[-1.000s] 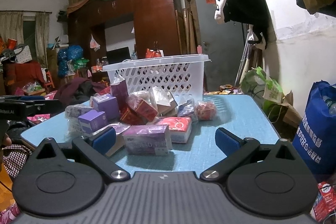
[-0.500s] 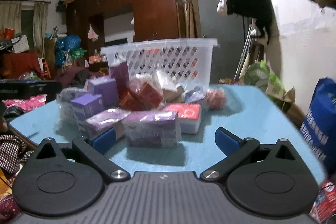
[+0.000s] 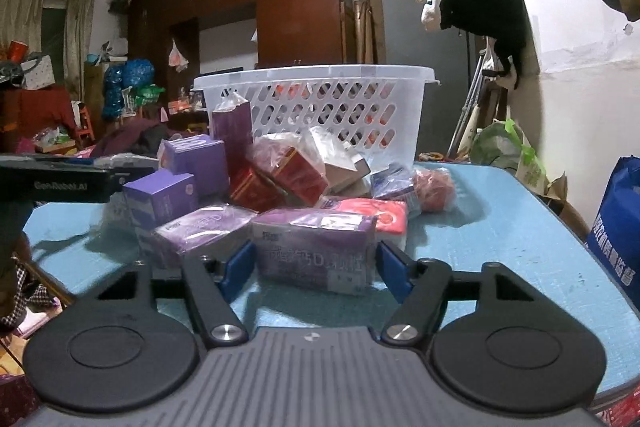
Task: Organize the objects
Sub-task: 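Grasp the white-blue box with the left tool while the right tool grasps a purple box, then lift both boxes and drop them into the white basket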
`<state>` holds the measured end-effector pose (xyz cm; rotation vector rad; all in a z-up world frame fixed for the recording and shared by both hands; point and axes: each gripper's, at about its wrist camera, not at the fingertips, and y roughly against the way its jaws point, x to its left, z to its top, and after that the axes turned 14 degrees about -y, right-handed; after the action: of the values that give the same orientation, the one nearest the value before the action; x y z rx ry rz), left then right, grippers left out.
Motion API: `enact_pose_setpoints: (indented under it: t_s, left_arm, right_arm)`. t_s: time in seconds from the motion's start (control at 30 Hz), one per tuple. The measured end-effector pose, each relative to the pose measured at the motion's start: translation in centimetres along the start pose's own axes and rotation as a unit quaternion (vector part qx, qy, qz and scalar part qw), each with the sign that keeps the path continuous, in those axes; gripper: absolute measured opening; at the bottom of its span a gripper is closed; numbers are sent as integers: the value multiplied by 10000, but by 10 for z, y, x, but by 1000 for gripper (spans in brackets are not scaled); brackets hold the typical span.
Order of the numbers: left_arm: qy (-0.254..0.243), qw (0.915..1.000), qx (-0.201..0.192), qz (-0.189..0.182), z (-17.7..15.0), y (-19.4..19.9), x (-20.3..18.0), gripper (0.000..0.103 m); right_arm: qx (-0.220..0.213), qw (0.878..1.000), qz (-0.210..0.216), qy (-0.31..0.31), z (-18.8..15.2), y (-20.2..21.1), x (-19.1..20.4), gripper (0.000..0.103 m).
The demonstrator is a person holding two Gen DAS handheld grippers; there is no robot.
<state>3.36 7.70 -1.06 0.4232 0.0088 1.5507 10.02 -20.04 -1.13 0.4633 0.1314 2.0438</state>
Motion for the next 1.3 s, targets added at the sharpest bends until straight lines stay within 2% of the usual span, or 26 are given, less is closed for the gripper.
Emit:
enact_pose_setpoints:
  t_s: [0.03,0.07,0.1,0.2,0.3,0.33,0.37,0.43,0.53,0.6,0.63,0.77,0.93,1.03,1.13,1.23,1.3]
  left_arm:
    - [20,10000,-33,-28,-1,1,2,73]
    - [25,10000,-87,-32,-2,4,2,72]
    - [33,9999,-139,-4,-2,5,2,72]
    - [47,9998,-188,-5,-2,8,3,72]
    - [45,9998,-217,-8,-2,9,4,72]
    - [59,9997,-217,0,-2,9,4,72]
    - [74,9997,-215,-8,-1,7,6,72]
    - [89,9997,-221,-40,-2,7,5,72]
    - [105,9997,-215,-56,-2,4,4,72]
    - [114,9997,-210,-65,-3,4,4,72]
    - [122,9997,-209,-69,-4,4,5,72]
    - [152,9996,-235,-78,-6,4,5,72]
    - [206,9988,-438,-100,-1,14,10,72]
    - [213,9981,-568,-126,20,15,18,72]
    - [122,9972,-728,-132,63,3,30,72]
    - [13,9971,-722,-236,114,-28,39,72]
    - [-33,9986,-468,-223,143,-60,41,72]
  right_arm:
    - [-11,10000,-2,-2,0,1,-1,68]
    - [-56,10000,1,-17,1,3,-1,52]
    - [-125,9999,12,-48,1,5,-2,44]
    - [-149,9999,32,-54,5,9,-4,43]
    - [-134,9998,43,-151,6,9,-10,46]
    - [-124,9997,71,-190,6,9,-11,58]
    - [-144,9996,101,-209,7,9,-11,78]
    - [-204,9997,73,-135,6,7,-7,94]
    - [-153,9998,96,10,6,-1,3,90]
    - [8,9999,54,136,5,-10,7,81]
    - [70,9998,0,159,3,-14,8,69]
    - [18,10000,65,-10,2,-12,-2,69]
    - [-411,9991,64,-49,10,14,-8,69]
    - [-622,9979,161,-92,33,24,-13,69]
    - [-775,9962,402,-31,80,17,-10,69]
    - [-738,9955,601,50,136,-11,-2,69]
    - [-705,9959,533,180,167,-38,2,69]
